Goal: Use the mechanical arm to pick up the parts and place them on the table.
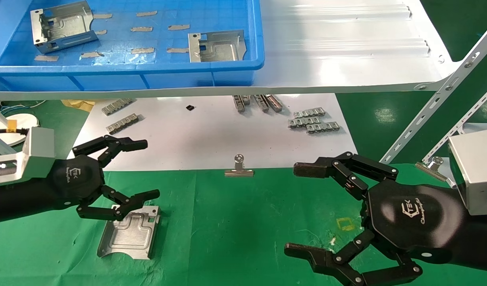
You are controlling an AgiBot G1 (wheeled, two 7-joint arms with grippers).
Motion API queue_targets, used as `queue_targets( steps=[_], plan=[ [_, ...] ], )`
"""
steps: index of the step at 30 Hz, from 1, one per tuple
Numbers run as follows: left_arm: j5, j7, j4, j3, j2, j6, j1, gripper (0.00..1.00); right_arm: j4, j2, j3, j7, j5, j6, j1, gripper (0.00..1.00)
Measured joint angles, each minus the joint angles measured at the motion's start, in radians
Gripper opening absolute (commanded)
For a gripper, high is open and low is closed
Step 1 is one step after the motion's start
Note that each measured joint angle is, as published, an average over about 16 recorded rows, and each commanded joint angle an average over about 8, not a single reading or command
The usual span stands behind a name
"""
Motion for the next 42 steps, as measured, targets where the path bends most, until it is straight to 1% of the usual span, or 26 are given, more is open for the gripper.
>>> queue_targets(
  steps=[30, 36, 42],
  plan=[
    [-0.125, -0.418, -0.595, -0.206, -0.105, -0.053, 0.25, 1.0, 0.0, 0.0, 0.0, 0.0, 0.0, 0.0, 0.0, 1.0],
    [-0.142, -0.469, -0.673, -0.233, -0.119, -0.06, 0.284, 1.0, 0.0, 0.0, 0.0, 0.0, 0.0, 0.0, 0.0, 1.0],
    [-0.149, -0.486, -0.703, -0.244, -0.124, -0.062, 0.296, 1.0, 0.0, 0.0, 0.0, 0.0, 0.0, 0.0, 0.0, 1.0]
  ],
)
